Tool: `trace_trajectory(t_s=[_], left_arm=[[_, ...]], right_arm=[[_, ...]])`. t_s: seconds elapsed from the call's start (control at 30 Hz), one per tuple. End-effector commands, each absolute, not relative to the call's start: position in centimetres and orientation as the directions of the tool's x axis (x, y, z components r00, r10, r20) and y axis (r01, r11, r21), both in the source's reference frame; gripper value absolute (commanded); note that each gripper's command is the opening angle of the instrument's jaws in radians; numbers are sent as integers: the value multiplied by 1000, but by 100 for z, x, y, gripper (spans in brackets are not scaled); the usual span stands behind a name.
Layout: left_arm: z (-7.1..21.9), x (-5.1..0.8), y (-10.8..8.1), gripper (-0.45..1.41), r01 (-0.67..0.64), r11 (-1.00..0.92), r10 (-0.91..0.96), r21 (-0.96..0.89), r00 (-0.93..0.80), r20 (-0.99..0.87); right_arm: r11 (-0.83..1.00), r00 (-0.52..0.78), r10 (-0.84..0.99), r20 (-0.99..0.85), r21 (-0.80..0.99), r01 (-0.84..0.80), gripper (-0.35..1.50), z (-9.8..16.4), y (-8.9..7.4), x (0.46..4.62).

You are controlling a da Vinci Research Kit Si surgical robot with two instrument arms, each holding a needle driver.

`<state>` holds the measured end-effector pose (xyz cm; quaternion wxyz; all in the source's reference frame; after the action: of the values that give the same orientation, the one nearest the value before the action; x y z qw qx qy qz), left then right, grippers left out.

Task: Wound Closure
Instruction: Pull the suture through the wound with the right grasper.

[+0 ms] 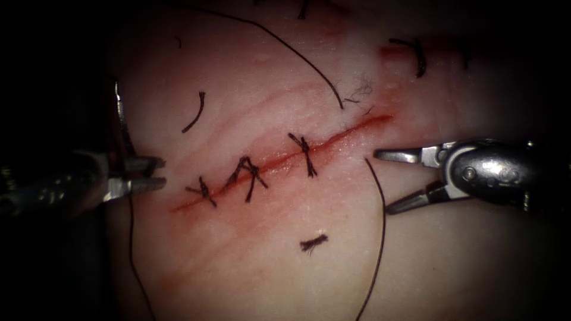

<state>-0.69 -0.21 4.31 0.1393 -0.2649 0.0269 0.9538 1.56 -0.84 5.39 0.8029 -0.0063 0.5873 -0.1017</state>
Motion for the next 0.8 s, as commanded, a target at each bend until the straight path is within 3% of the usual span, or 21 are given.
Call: trace_trajectory(t_s=[0.03, 0.17, 0.27, 0.3, 0.33, 0.37, 0.4, 0.8], left_arm=[[434, -74, -16, 0, -279, -960, 248, -19, -820, -515], [434, -74, -16, 0, -279, -960, 249, -19, -820, -515], [434, -74, -16, 0, -278, -960, 249, -20, -822, -513], [434, -74, -16, 0, -278, -960, 249, -20, -822, -513], [434, -74, -16, 0, -278, -960, 249, -20, -822, -513], [434, -74, -16, 0, -278, -960, 249, -20, -822, -513], [434, -74, -16, 0, -278, -960, 249, -20, -822, -513], [435, -74, -17, -5, -278, -960, 249, -20, -823, -511]], right_arm=[[971, 287, -217, -933, -175, 165, 128, 547, -82, 174], [960, 287, -265, -921, -223, 170, 128, 544, -76, 186], [961, 295, -264, -918, -225, 161, 113, 544, -75, 190], [961, 299, -265, -917, -226, 157, 91, 545, -75, 190], [962, 310, -265, -913, -229, 150, -3, 546, -74, 190], [962, 310, -265, -913, -229, 150, -3, 546, -74, 190], [961, 313, -264, -912, -224, 159, -35, 547, -71, 187], [982, 340, -164, -926, -121, 144, -35, 553, -69, 167]])
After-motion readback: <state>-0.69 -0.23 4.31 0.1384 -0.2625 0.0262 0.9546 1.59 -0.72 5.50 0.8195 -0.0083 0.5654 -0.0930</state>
